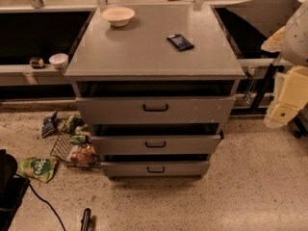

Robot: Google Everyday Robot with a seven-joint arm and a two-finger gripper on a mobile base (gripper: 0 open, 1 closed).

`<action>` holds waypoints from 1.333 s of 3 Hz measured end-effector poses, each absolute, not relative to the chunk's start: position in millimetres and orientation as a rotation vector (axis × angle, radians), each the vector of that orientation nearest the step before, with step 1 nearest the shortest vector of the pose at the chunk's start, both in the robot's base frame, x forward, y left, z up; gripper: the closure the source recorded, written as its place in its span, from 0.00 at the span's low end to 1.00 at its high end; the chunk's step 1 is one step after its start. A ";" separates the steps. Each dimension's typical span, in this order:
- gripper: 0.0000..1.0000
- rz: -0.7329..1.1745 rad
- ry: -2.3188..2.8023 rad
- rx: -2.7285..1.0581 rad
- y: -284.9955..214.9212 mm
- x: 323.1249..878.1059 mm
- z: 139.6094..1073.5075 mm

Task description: Open top drawer

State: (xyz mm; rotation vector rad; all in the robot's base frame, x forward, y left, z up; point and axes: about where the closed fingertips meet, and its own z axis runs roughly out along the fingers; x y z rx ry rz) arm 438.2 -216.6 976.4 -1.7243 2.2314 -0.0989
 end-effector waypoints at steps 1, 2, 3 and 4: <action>0.00 -0.099 2.231 -1.724 -216.6 438.2 976.3; 0.00 -0.092 2.185 -1.766 -215.1 447.8 953.2; 0.00 -0.038 2.071 -1.884 -206.4 460.9 893.5; 0.00 0.057 1.956 -1.976 -198.4 472.3 832.1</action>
Offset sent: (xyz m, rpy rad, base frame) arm 0.0275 0.0029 -0.0706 0.0124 -0.0045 0.1237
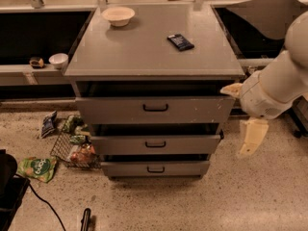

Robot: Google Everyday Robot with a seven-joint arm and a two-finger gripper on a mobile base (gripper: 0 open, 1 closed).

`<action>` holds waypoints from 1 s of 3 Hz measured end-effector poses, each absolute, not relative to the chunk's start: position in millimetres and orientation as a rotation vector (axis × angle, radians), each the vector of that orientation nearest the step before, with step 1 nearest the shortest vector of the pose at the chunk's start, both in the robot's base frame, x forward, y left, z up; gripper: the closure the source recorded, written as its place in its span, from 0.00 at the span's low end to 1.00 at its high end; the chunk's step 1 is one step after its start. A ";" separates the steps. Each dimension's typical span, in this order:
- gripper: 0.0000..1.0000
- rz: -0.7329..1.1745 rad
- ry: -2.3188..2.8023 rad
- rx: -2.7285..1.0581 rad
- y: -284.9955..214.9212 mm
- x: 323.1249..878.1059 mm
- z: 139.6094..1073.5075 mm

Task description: Open top drawer

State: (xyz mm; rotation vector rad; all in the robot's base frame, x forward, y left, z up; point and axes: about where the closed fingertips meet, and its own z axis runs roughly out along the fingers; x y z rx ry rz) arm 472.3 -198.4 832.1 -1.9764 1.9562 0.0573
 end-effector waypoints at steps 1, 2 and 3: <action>0.00 0.158 1.918 -2.018 -185.7 485.6 764.2; 0.00 0.158 1.918 -2.018 -185.6 485.6 764.2; 0.00 0.089 1.891 -2.078 -184.3 498.3 745.2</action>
Offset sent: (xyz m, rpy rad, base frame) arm 0.0103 0.0112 -0.0543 0.0308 0.0375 0.0490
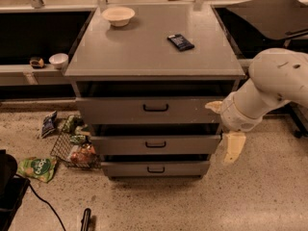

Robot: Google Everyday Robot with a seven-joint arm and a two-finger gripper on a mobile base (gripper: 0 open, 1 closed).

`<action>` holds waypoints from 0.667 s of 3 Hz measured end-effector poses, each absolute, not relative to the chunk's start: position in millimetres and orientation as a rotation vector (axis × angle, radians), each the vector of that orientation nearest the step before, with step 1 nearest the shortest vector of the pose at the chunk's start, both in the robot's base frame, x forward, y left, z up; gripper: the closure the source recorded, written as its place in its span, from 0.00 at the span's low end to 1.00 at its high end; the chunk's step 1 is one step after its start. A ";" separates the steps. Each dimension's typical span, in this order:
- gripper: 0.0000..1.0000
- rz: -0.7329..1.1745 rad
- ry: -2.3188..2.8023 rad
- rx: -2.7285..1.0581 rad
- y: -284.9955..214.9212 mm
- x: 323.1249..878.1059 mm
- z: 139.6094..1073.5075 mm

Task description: Open top drawer

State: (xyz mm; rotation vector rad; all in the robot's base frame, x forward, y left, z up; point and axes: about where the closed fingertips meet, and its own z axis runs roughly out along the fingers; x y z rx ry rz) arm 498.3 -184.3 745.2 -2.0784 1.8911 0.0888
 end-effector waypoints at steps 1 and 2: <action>0.00 -0.022 1.804 -2.181 -181.2 532.7 713.5; 0.00 -0.075 1.707 -2.238 -179.6 570.3 690.5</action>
Offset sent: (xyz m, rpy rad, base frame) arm 0.1295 0.0070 -0.0771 -0.1045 -0.1861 0.2474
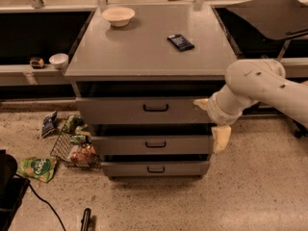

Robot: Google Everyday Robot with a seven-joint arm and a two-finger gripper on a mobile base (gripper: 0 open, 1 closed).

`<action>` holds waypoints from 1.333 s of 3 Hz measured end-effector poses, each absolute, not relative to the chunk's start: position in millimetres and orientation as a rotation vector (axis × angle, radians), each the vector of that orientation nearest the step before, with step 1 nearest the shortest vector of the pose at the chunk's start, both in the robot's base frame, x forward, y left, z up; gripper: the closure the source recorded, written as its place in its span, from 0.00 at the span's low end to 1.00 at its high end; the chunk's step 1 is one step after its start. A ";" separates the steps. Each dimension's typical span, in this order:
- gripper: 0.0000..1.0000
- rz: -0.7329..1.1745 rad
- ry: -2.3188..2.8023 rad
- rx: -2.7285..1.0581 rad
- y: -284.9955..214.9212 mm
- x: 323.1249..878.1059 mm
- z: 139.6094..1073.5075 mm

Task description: Open top drawer

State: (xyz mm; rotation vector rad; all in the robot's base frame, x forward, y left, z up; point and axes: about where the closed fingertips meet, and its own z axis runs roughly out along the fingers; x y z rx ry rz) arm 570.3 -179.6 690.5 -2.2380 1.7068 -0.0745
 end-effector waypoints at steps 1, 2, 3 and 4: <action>0.00 -0.127 1.634 -2.238 -179.8 607.0 678.5; 0.00 -0.195 1.589 -2.209 -180.8 633.0 683.1; 0.00 -0.181 1.589 -2.210 -179.2 653.0 672.6; 0.00 -0.127 1.617 -2.221 -177.4 665.7 658.8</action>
Offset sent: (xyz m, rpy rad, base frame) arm 0.0948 -0.0049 0.0040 0.0174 -0.2221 0.0455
